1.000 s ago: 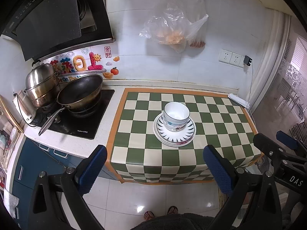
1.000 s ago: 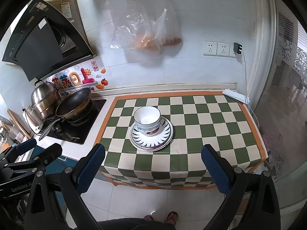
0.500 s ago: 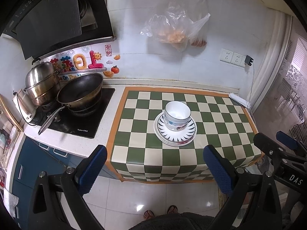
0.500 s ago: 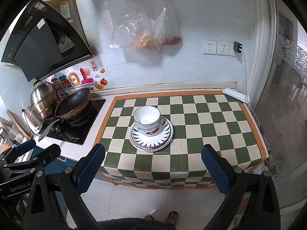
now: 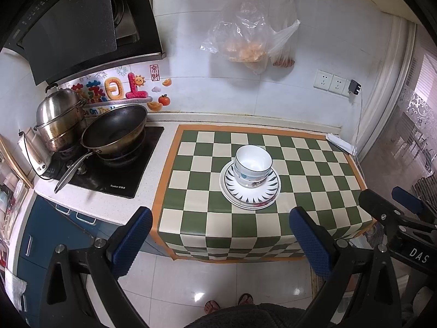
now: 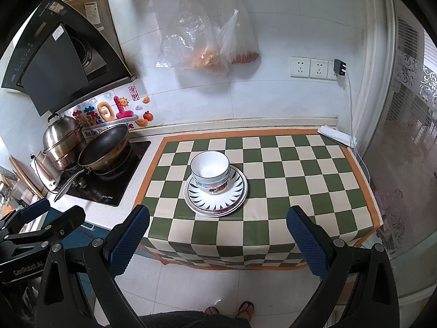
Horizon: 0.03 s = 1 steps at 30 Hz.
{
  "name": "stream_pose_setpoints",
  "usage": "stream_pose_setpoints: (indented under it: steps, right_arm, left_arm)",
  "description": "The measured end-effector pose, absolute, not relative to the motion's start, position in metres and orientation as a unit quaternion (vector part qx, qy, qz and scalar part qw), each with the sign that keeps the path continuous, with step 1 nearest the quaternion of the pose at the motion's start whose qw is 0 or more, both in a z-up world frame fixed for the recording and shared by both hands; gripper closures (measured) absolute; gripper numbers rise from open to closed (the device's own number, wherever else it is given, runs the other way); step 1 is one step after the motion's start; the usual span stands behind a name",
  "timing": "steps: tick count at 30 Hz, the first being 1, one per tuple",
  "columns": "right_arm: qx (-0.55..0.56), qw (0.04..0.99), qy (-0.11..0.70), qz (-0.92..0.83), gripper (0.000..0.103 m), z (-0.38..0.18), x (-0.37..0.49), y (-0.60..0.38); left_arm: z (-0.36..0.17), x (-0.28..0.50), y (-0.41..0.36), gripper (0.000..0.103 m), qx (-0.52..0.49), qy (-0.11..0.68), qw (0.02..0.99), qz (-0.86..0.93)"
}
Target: Organize plates and bowls
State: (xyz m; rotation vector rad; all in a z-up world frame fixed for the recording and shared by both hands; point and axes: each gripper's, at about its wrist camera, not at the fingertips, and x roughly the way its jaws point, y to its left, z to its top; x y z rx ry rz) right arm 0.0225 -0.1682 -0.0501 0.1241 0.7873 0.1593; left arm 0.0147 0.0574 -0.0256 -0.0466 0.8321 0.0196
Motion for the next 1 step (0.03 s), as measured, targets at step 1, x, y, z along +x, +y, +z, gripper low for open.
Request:
stream_pose_setpoints:
  steps: [1]
  right_arm:
    - [0.06,0.919,0.383,0.077,0.001,-0.0502,0.0226,-0.1682]
  left_arm:
    - [-0.0256,0.0148,0.0578,0.0,-0.023,0.404,0.914,0.009]
